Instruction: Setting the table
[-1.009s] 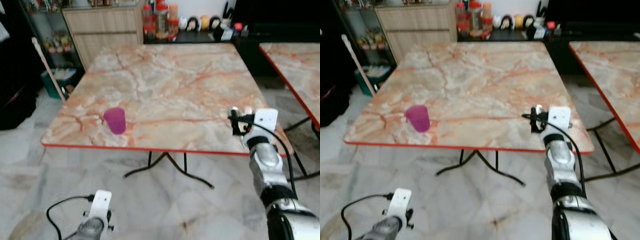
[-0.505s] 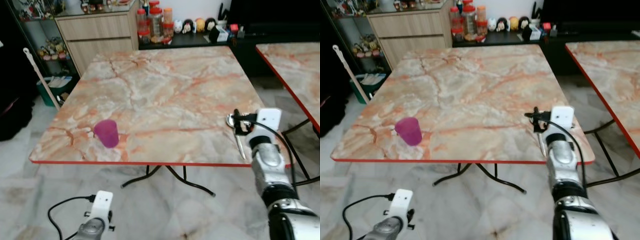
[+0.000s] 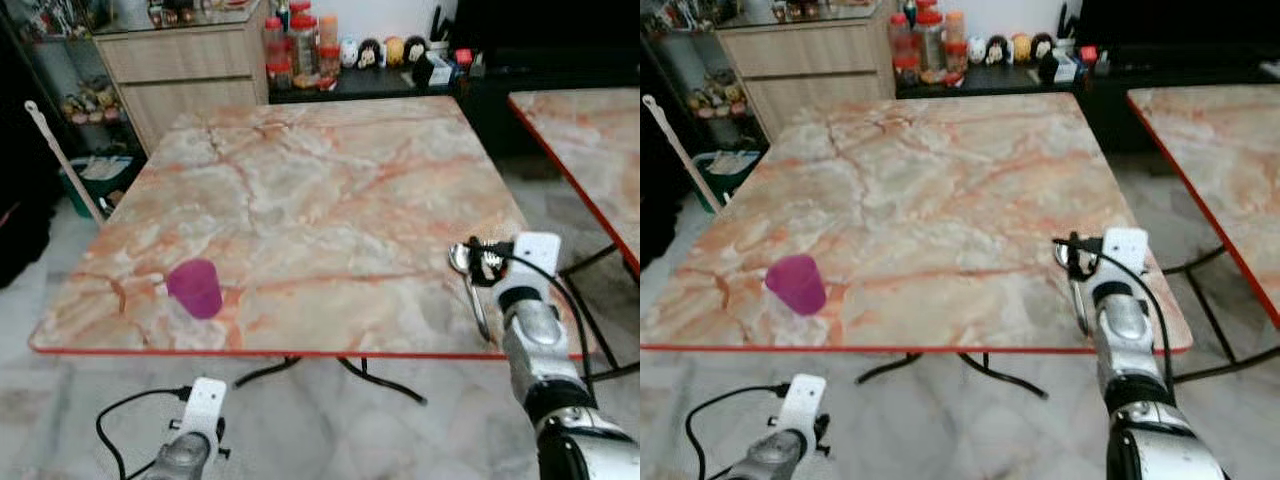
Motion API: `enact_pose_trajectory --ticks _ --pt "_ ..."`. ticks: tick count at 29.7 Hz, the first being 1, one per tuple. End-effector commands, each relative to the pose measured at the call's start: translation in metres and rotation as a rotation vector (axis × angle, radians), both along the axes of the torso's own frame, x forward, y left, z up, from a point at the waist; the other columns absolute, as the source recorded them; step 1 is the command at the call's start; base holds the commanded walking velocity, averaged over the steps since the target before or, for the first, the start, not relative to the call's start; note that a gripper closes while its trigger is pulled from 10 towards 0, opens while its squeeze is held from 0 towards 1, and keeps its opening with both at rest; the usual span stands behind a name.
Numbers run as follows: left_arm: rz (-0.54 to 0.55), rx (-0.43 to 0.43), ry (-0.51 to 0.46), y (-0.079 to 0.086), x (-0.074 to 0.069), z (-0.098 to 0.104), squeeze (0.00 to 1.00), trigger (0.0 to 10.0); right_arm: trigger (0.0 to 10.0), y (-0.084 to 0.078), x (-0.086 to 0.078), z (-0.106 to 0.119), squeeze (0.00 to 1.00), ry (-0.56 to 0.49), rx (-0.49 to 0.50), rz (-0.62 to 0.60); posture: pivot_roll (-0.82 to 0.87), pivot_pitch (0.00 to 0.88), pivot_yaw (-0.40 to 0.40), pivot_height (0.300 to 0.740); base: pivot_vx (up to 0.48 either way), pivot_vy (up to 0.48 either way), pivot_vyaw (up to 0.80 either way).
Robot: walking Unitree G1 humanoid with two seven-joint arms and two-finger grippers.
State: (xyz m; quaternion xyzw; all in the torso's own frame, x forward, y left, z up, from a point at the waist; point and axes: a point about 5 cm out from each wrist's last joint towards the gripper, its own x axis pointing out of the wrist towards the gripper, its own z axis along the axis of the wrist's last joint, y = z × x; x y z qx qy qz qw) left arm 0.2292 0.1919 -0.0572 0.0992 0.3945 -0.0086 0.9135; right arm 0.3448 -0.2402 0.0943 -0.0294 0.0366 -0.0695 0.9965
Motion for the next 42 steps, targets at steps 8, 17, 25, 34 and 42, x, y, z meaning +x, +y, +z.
enact_pose_trajectory --ticks 8,17,25,34,42 --pt "-0.013 0.017 0.026 0.004 -0.004 -0.003 0.0 10.0 10.0 0.001 -0.011 -0.024 0.0 0.118 0.026 -0.002 -0.08 0.04 0.057 0.74 0.0 0.0 0.0" --pt "-0.013 0.014 0.025 0.003 -0.004 -0.002 0.0 10.0 10.0 -0.006 -0.013 -0.031 0.0 0.193 0.072 -0.049 -0.08 0.043 0.054 0.74 0.0 0.0 0.0" --pt "-0.011 0.012 0.024 0.003 -0.004 -0.002 0.0 10.0 10.0 -0.014 -0.009 -0.023 0.0 0.189 0.083 -0.079 -0.08 0.045 0.055 0.74 0.0 0.0 0.0" --pt "-0.013 0.015 0.026 0.004 -0.004 -0.003 0.0 10.0 10.0 -0.021 -0.006 -0.019 0.0 0.2 0.091 -0.107 -0.08 0.044 0.055 0.74 0.0 0.0 0.0" --pt "-0.015 0.018 0.029 0.004 -0.004 -0.003 0.0 10.0 10.0 -0.02 -0.008 -0.023 0.0 0.23 0.116 -0.113 -0.07 0.045 0.058 0.74 0.0 0.0 0.0"
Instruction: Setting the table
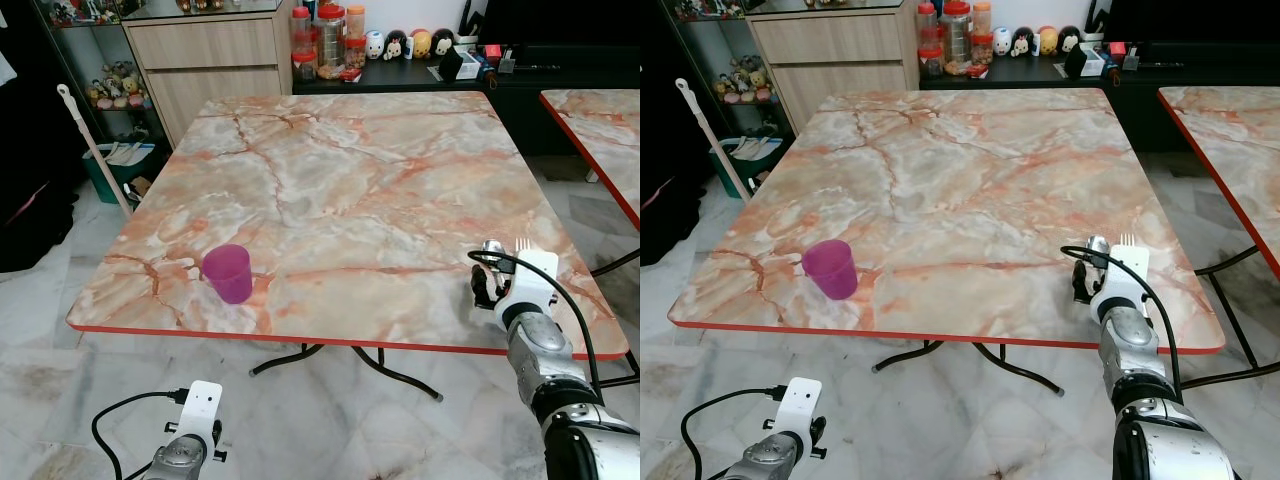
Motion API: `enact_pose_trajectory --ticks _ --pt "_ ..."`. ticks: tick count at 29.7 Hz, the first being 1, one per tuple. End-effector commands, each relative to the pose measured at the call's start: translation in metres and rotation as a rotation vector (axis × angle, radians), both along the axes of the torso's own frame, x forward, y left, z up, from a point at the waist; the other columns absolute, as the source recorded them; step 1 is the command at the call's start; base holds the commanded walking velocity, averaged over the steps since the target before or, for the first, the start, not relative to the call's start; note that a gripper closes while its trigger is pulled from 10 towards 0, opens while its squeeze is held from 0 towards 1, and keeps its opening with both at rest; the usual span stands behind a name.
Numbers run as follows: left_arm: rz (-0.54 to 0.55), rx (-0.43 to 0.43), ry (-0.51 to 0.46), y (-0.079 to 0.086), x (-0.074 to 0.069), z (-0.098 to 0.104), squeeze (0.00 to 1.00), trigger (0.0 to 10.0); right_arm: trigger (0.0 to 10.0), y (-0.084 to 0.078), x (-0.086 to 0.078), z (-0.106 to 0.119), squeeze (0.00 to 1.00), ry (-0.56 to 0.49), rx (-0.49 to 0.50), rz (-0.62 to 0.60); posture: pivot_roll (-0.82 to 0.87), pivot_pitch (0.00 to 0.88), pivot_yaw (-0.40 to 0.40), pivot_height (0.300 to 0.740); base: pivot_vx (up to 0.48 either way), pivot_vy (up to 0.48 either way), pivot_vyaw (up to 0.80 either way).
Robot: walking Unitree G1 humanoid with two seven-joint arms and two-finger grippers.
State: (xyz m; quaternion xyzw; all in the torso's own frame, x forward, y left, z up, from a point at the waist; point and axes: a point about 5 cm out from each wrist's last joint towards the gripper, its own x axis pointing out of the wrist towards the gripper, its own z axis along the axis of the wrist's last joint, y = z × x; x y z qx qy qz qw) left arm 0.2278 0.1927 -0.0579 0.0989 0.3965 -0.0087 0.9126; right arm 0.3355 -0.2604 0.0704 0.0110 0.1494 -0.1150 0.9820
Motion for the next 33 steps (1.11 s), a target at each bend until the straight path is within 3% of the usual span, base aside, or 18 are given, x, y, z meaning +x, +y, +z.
enact_pose_trajectory --ticks 1,5,6,7,8,9,10,11,33 --pt "-0.016 0.018 0.025 0.0036 -0.0031 -0.0018 0.0 10.0 10.0 0.0004 0.0013 -0.0001 0.0 0.015 0.025 -0.012 -0.07 0.045 0.058 0.74 0.0 0.0 0.0" --pt "-0.018 0.02 0.026 0.0037 -0.0031 -0.0018 0.0 10.0 9.7 -0.0016 -0.0025 -0.0061 0.0 0.05 0.035 -0.036 -0.07 0.045 0.058 0.74 0.0 0.0 0.0" --pt "-0.018 0.02 0.026 0.0041 -0.0034 -0.0019 0.0 10.0 7.3 -0.0014 -0.0028 -0.0068 0.0 0.053 0.042 -0.037 -0.07 0.046 0.06 0.74 0.0 0.0 0.0" --pt "-0.018 0.021 0.027 0.0042 -0.0035 -0.0019 0.0 10.0 6.6 -0.0013 -0.0029 -0.007 0.0 0.053 0.044 -0.036 -0.07 0.046 0.06 0.74 0.0 0.0 0.0" --pt "-0.018 0.021 0.027 0.0043 -0.0035 -0.0019 0.0 10.0 3.0 -0.001 -0.0029 -0.0073 0.0 0.055 0.047 -0.033 -0.07 0.046 0.06 0.74 0.0 0.0 0.0" --pt "-0.018 0.021 0.027 0.0043 -0.0035 -0.0019 0.0 10.0 3.0 -0.0008 -0.0029 -0.0074 0.0 0.056 0.047 -0.031 -0.07 0.046 0.06 0.74 0.0 0.0 0.0" --pt "-0.019 0.022 0.027 0.0043 -0.0035 -0.0019 0.0 10.0 0.7 -0.0006 -0.0029 -0.0075 0.0 0.058 0.048 -0.029 -0.07 0.046 0.06 0.74 0.0 0.0 0.0" --pt "-0.018 0.022 0.027 0.0043 -0.0035 -0.0019 0.0 10.0 0.0 -0.0002 -0.0029 -0.0079 0.0 0.061 0.049 -0.026 -0.07 0.046 0.06 0.74 0.0 0.0 0.0" --pt "-0.024 0.024 0.039 0.0043 -0.0041 -0.0025 0.0 10.0 0.0 0.001 -0.0035 -0.0095 0.0 0.07 0.055 -0.011 -0.07 0.049 0.058 0.74 0.0 0.0 0.0"
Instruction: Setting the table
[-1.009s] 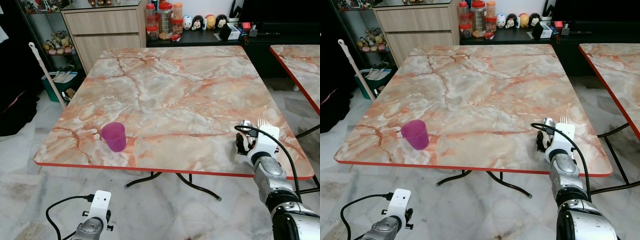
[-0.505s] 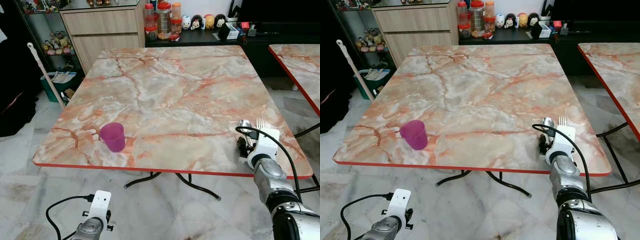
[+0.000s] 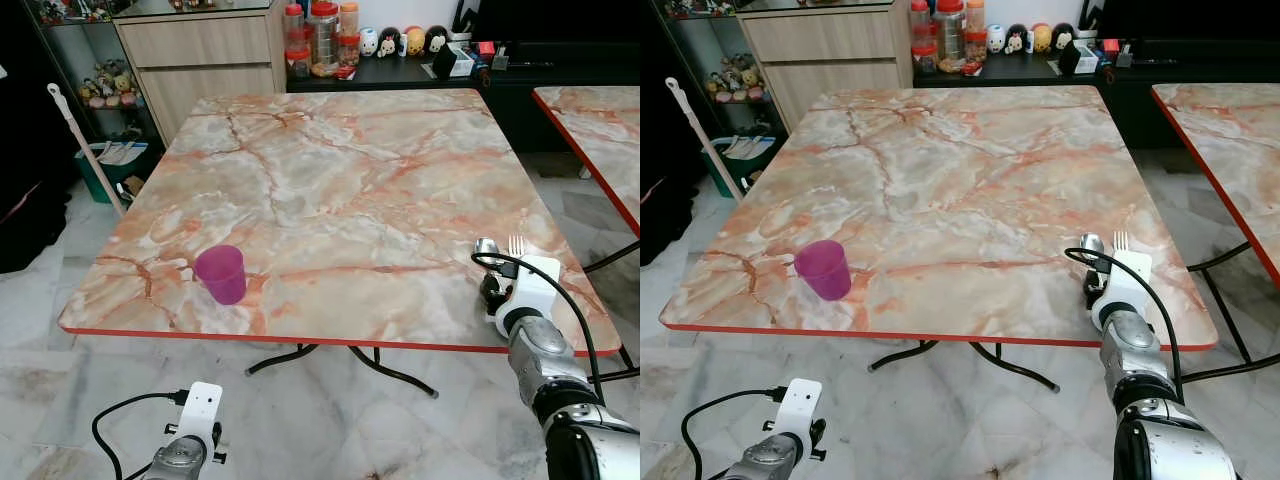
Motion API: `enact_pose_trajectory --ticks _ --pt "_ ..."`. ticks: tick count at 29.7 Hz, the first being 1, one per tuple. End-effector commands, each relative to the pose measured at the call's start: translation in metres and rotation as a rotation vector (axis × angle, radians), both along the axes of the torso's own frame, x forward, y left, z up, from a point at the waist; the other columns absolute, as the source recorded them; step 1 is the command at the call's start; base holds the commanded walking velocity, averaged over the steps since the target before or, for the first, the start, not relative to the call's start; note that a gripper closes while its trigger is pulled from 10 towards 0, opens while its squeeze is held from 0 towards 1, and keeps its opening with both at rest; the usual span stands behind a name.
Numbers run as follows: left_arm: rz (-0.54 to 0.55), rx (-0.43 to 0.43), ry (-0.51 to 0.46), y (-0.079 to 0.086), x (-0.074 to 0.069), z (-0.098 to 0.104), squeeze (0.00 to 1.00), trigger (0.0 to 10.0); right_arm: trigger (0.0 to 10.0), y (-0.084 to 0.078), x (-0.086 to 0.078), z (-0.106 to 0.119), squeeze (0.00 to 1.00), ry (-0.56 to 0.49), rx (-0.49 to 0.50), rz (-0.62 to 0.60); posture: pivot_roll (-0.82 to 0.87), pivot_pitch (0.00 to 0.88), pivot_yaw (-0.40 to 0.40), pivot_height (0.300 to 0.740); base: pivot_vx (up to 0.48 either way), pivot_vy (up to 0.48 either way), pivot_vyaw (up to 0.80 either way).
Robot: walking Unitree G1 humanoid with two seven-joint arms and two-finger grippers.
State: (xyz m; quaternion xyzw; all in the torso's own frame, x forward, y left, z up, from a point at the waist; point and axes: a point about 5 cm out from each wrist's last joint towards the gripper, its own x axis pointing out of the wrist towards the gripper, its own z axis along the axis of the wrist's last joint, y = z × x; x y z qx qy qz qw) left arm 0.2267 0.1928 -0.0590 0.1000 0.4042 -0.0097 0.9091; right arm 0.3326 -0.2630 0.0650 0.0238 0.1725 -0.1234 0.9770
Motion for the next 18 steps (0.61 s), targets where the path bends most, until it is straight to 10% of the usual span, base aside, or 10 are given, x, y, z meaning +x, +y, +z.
enact_pose_trajectory --ticks 1,18 --pt "-0.023 0.021 0.023 0.0042 -0.003 -0.0015 0.0 10.0 0.0 0.0037 -0.0008 -0.0044 0.0 0.027 0.027 0.01 -0.07 0.049 0.058 0.74 0.0 0.0 0.0" --pt "-0.015 0.025 0.02 0.0044 -0.0033 -0.0016 0.0 10.0 0.0 0.0058 0.0016 0.0 0.0 -0.016 0.003 0.028 -0.07 0.052 0.057 0.74 0.0 0.0 0.0"
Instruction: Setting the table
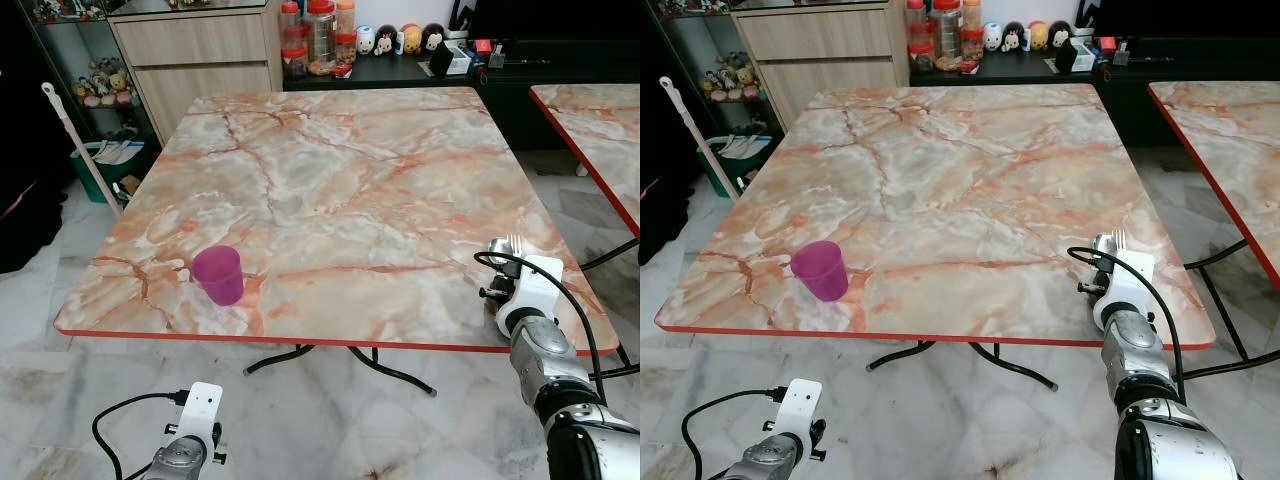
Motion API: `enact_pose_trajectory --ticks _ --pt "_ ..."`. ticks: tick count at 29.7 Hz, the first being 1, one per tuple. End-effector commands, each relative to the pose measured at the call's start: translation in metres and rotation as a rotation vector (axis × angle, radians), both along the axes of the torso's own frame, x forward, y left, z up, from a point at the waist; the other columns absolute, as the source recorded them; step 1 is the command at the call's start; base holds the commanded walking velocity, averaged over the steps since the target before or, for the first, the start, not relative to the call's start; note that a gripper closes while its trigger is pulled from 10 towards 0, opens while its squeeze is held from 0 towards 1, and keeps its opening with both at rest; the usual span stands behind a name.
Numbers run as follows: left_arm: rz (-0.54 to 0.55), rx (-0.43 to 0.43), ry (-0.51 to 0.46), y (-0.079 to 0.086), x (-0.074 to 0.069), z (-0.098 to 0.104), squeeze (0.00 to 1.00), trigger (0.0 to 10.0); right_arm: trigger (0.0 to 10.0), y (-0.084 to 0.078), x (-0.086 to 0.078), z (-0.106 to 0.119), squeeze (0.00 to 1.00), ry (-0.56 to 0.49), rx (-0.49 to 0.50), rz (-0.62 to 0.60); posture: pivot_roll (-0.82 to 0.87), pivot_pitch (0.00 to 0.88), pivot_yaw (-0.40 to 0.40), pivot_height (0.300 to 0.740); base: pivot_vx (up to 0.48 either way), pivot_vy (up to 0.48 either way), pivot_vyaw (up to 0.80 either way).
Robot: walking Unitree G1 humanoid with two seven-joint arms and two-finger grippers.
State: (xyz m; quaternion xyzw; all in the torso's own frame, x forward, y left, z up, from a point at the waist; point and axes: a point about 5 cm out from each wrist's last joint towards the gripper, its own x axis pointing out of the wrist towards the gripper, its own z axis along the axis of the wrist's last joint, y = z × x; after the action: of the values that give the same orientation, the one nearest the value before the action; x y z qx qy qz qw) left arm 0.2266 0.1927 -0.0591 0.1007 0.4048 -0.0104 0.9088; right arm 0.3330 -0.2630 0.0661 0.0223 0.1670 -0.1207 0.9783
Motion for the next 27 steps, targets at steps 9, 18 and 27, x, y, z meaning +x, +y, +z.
enact_pose_trajectory --ticks 9,18,27 --pt "-0.012 0.031 0.015 0.005 -0.003 -0.001 0.0 10.0 0.0 0.011 0.017 0.028 0.0 -0.155 -0.038 0.076 -0.07 0.049 0.057 0.74 0.0 0.0 0.0" --pt "-0.011 0.045 0.001 0.005 -0.003 -0.001 0.0 10.0 10.0 0.034 0.033 0.063 0.0 -0.326 -0.185 0.225 -0.07 0.03 0.053 0.74 0.0 -0.036 0.0" --pt "-0.012 0.05 0.003 0.005 -0.004 -0.002 0.0 10.0 10.0 0.035 0.037 0.078 0.0 -0.376 -0.247 0.245 -0.08 0.014 0.052 0.74 0.0 -0.373 0.13"
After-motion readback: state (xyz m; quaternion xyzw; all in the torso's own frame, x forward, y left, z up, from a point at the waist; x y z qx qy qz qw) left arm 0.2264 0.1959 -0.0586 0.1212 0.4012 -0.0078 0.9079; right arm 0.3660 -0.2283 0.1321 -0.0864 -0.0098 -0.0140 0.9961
